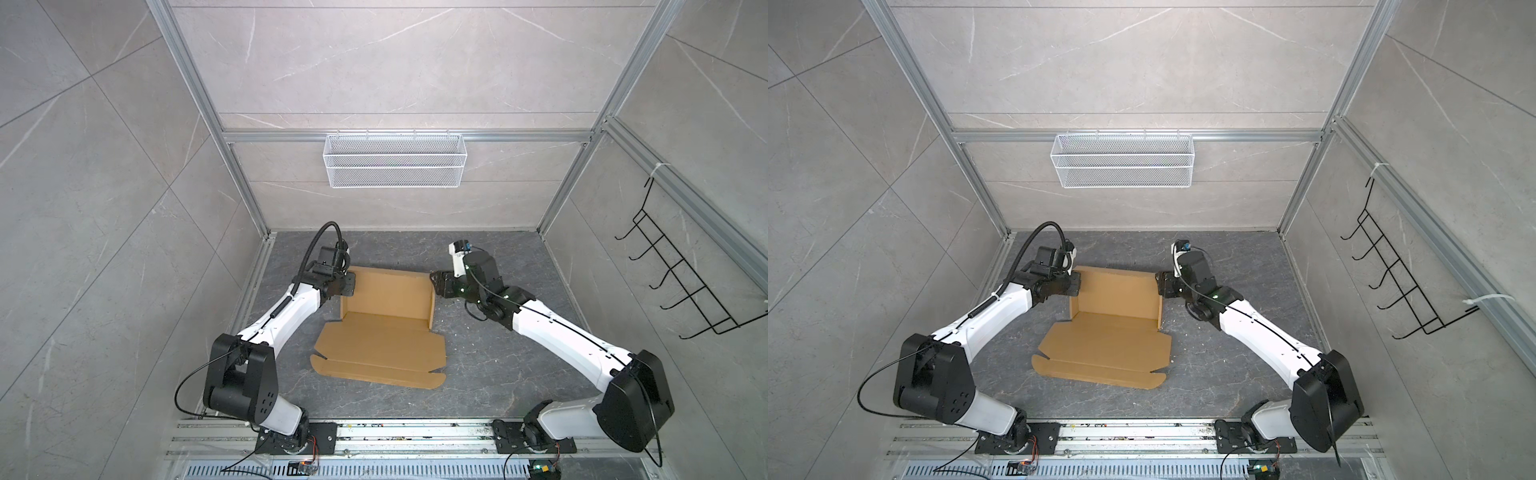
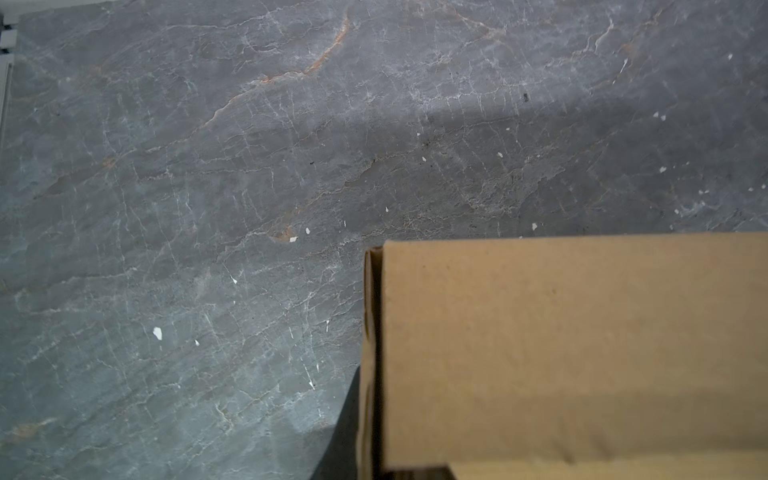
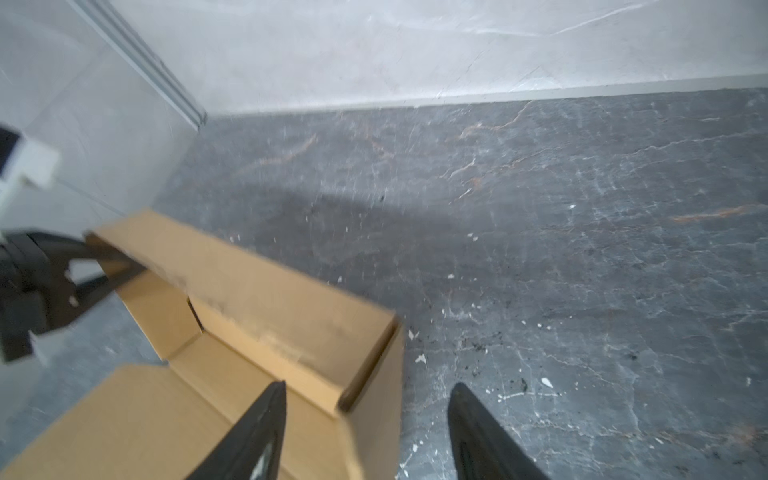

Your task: Fold the paper box

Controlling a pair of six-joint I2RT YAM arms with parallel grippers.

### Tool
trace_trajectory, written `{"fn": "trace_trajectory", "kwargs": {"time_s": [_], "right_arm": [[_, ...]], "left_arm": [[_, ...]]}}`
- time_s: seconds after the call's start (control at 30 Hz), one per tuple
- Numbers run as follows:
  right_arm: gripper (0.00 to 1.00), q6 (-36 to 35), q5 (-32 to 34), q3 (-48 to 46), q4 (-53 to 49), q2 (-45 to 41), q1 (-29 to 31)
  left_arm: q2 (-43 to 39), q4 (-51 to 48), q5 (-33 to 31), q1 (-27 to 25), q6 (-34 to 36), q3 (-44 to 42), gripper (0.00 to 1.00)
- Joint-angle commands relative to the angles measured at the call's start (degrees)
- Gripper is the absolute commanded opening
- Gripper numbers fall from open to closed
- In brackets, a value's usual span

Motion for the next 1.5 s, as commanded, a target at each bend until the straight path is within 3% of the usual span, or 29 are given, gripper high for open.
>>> {"fn": "trace_trajectory", "kwargs": {"time_s": [0.0,0.23,0.4,0.5,0.97,1.27,1.47], "right_arm": [[0.63,4.62,-7.38,3.66,-2.59,2.22,-3.75],[0.61,9.15,-17.16,15.03,-5.68,15.72,-5.00],[0.57,15.06,-24.15,15.96,-1.23,23.36,-4.72],[0.56,15.70,-24.96,14.40,-0.13,24.88,-3.74],[0.56,14.68,-26.88,8.66,1.00,28.77,-3.18],[0.61,9.40,-26.08,7.09,-1.36,23.14,-6.39],[0.66,2.07,-31.48,9.23,-6.67,18.79,-8.43]], "left_arm": [[2.04,-11.92,3.88,0.00,5.48,5.51,0.08],[7.43,-25.66,4.17,-0.13,9.12,13.31,0.11],[11.34,-29.69,0.66,-0.37,10.40,16.77,0.12],[13.85,-29.82,-0.27,-1.01,10.48,19.35,0.13],[32.03,-38.77,-6.24,-5.44,12.72,41.35,0.24],[35.08,-40.80,-6.28,-5.99,12.47,45.05,0.24],[37.01,-41.09,-5.83,-6.43,12.63,46.67,0.24]]}}
